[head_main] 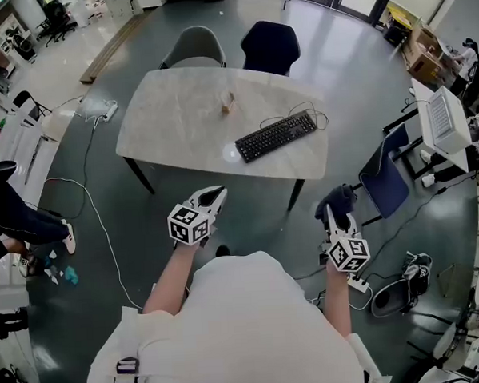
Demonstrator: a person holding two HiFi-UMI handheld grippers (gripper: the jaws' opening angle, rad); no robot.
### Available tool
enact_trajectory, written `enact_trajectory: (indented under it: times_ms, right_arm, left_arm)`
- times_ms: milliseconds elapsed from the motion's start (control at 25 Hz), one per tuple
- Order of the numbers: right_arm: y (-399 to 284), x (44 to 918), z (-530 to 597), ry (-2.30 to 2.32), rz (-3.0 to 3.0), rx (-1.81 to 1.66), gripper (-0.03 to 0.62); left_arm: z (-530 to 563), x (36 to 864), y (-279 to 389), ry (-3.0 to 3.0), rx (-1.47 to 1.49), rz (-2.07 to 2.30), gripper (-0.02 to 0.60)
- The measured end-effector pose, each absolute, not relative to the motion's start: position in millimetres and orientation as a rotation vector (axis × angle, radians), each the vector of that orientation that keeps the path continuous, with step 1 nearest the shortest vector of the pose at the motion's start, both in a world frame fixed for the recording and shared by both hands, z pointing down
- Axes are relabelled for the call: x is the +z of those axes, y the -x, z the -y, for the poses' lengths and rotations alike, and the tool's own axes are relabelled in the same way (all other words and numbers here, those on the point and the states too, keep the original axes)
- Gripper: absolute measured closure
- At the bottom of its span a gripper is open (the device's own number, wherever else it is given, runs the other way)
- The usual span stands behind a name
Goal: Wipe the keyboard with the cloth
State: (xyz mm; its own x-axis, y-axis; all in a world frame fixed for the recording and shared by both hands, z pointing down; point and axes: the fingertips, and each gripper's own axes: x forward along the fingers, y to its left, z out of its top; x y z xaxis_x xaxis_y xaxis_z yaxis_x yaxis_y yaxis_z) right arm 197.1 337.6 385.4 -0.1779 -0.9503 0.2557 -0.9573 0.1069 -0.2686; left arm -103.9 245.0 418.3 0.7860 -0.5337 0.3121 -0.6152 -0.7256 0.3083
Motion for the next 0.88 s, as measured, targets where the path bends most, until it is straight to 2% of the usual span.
enact_trajectory:
  times_ms: [880]
  right_arm:
    - [-234.5, 415.3, -357.6, -1.929, 2.347, 0.698, 0.496]
  left_arm:
    - [-274.9, 445.2, 73.9, -2.474, 0.318, 0.962, 0.575]
